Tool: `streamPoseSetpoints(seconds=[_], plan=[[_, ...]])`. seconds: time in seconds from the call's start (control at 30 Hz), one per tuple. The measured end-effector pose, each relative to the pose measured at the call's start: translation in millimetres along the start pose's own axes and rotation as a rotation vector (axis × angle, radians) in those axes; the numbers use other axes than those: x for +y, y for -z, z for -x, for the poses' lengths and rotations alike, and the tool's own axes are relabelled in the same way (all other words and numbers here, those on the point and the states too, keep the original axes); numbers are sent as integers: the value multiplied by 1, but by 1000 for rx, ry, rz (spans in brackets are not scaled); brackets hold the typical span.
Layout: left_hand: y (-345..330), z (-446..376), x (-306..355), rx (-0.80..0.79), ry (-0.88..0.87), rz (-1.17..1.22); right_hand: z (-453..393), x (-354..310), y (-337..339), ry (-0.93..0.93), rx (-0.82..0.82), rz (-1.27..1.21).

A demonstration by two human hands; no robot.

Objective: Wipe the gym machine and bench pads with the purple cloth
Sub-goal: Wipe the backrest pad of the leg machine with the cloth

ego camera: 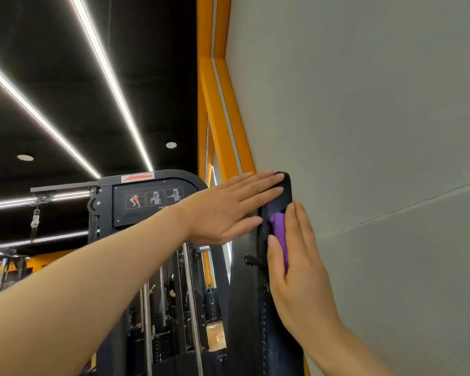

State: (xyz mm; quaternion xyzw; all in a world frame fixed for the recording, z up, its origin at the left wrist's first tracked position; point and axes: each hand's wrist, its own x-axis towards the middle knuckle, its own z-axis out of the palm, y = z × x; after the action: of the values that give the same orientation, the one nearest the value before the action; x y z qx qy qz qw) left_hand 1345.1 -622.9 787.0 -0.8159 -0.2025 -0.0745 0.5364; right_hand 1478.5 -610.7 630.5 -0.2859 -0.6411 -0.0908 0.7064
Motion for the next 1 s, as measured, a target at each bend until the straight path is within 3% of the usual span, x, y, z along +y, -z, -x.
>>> streamPoseSetpoints(seconds=[0.1,0.33,0.53,0.77,1.0], plan=[[6,-3,-5,-32,-46,-63,23,6,-2,28,-26,73],[13,-4,1,-114,5,-80,-21,-9,-1,-88,74,6],[6,0,10,-57,13,-66,43,1,-7,3,39,6],[10,1,18,-97,12,-112,-7,-12,-3,-92,84,25],[11,2,19,-145,18,-134,50,-4,-7,8,12,108]])
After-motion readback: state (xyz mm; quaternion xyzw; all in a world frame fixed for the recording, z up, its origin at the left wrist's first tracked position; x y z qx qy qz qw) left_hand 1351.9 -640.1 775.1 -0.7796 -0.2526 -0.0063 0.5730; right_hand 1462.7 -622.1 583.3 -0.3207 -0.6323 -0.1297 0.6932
